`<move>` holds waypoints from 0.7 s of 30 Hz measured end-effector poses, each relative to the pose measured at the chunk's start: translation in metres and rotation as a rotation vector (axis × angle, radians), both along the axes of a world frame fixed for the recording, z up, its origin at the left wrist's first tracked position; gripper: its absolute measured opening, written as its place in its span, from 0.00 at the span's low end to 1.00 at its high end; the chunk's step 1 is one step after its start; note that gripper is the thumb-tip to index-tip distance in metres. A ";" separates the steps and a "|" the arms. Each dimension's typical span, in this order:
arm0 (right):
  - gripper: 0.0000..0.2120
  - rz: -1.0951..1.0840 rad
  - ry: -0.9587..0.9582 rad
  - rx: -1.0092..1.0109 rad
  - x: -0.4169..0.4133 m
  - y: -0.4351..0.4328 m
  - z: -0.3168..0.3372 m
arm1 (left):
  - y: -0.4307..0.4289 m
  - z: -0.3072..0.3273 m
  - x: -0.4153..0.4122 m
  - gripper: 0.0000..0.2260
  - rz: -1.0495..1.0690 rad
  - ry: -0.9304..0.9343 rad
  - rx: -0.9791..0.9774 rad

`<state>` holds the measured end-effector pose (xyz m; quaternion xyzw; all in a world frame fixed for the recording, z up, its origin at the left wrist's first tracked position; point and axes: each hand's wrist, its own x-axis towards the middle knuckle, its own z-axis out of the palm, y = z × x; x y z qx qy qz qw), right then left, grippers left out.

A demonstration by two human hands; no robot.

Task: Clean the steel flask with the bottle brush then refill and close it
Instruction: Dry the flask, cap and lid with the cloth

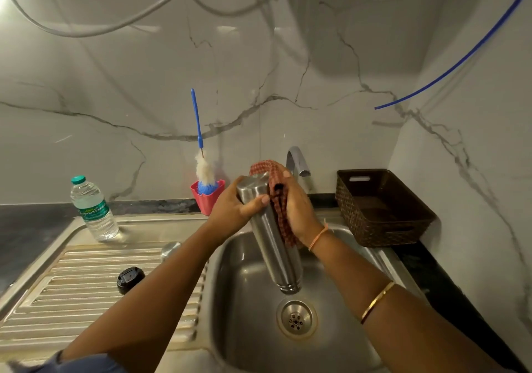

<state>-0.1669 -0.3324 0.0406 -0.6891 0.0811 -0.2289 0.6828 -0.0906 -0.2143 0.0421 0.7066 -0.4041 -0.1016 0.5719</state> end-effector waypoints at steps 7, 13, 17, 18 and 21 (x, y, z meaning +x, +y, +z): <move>0.26 0.200 0.322 0.190 -0.023 -0.018 -0.036 | 0.005 0.016 0.019 0.33 -0.010 0.081 -0.086; 0.37 0.239 0.206 -0.029 -0.010 -0.007 -0.009 | 0.006 0.007 0.019 0.41 -0.123 0.113 0.031; 0.36 0.190 0.159 -0.110 -0.003 -0.010 -0.022 | 0.004 0.010 0.018 0.38 -0.151 0.116 0.060; 0.37 0.157 0.151 -0.081 -0.003 -0.009 -0.028 | 0.002 0.009 0.019 0.36 -0.122 0.112 0.083; 0.38 0.003 0.133 0.018 -0.002 -0.007 -0.039 | -0.009 0.002 0.022 0.35 0.076 0.057 0.167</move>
